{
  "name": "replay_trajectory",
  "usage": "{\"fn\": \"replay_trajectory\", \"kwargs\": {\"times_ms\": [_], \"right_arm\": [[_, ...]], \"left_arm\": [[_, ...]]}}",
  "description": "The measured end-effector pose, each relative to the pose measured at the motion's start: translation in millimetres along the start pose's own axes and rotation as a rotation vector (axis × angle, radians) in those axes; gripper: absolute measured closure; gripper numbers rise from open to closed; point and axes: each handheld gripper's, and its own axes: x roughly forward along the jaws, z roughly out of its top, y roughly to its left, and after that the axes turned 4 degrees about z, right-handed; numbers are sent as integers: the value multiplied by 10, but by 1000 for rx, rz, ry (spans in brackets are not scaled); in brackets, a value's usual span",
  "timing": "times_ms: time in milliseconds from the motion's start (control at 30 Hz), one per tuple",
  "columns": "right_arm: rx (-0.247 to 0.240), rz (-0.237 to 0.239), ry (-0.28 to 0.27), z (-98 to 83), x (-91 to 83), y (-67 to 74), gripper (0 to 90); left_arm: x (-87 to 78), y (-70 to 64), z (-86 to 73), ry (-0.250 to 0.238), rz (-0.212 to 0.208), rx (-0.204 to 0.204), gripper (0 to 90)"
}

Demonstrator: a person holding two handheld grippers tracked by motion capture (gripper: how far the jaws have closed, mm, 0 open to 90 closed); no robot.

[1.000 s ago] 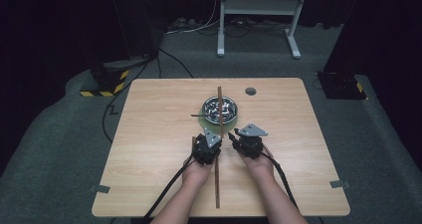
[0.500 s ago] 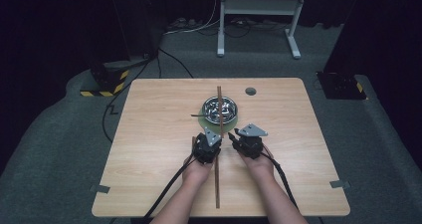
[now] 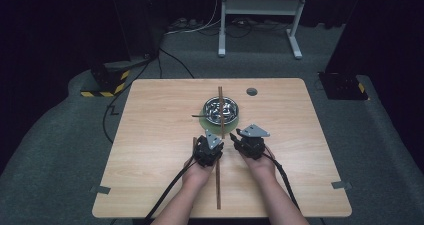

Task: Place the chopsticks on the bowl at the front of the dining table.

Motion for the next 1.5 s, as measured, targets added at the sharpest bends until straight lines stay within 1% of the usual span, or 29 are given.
{"fn": "replay_trajectory", "kwargs": {"times_ms": [167,267,300,367,433,467,533,567,600,633,667,700,800,833,867,900,933,967,1033,1100,1133,1200,1267,1300,1333,1400,1433,1467,1500], "right_arm": [[-2,2,3,0,-5,-12,645],[2,-1,2,-3,0,-8,632],[2,-1,2,-4,0,-8,627],[8,6,5,-7,3,-10,614],[3,5,4,-8,7,-14,611],[0,7,10,-10,10,-17,604],[6,5,17,-16,14,-12,600],[6,5,17,-16,14,-12,600],[4,2,19,-22,25,-12,596],[4,2,19,-22,25,-12,596],[11,4,24,-26,27,-8,596],[1,4,30,-30,34,-15,594],[-6,-1,40,-41,48,-15,592],[3,-3,48,-47,54,-2,589],[-40,-28,57,-53,64,7,583],[-40,-28,57,-53,64,7,583],[-38,-31,69,-63,78,17,578],[-38,-31,69,-63,78,17,578],[-31,-31,84,-76,98,10,572],[-25,-42,100,-89,119,-8,569],[-5,-45,128,-86,131,-49,568],[-7,-57,142,-82,133,-67,568],[47,-45,169,-78,105,-131,556],[112,-11,199,-142,28,-203,544],[123,-18,210,-183,-12,-221,541],[127,-50,242,-308,-176,-280,518],[127,-50,242,-308,-176,-280,518],[124,-85,250,-436,-388,-345,494],[124,-96,251,-479,-464,-371,485]], "left_arm": [[-82,92,-35,-5,-2,-16,645],[-141,152,-78,5,4,-3,571],[-175,189,-105,11,3,7,547],[-257,292,-185,13,9,3,489],[-295,339,-218,14,15,0,479],[-333,387,-253,16,16,-11,440],[-448,527,-374,12,32,-33,421],[-448,527,-374,12,32,-33,410],[-542,638,-474,18,54,-39,401],[-542,638,-474,18,54,-39,391],[-612,728,-557,26,68,-47,391],[-647,781,-600,35,69,-51,375],[-782,1026,-790,63,71,-115,348],[-817,1092,-837,68,76,-126,337],[-894,1224,-941,70,84,-163,337],[-894,1224,-941,70,84,-163,337],[-978,1342,-1043,100,92,-180,339],[-978,1342,-1043,100,92,-180,338],[-1031,1396,-1098,149,96,-208,322],[-1071,1392,-1157,149,115,-192,314],[-1082,1364,-1205,138,131,-169,294],[-1089,1355,-1213,136,130,-168,291],[-1092,1354,-1222,129,133,-167,287],[-1089,1355,-1227,124,131,-166,281],[-1085,1352,-1230,120,132,-168,279],[-1081,1353,-1228,120,130,-166,268],[-1078,1352,-1227,121,126,-162,268],[-1078,1347,-1225,125,126,-160,248],[-1076,1345,-1225,124,125,-160,248]]}}
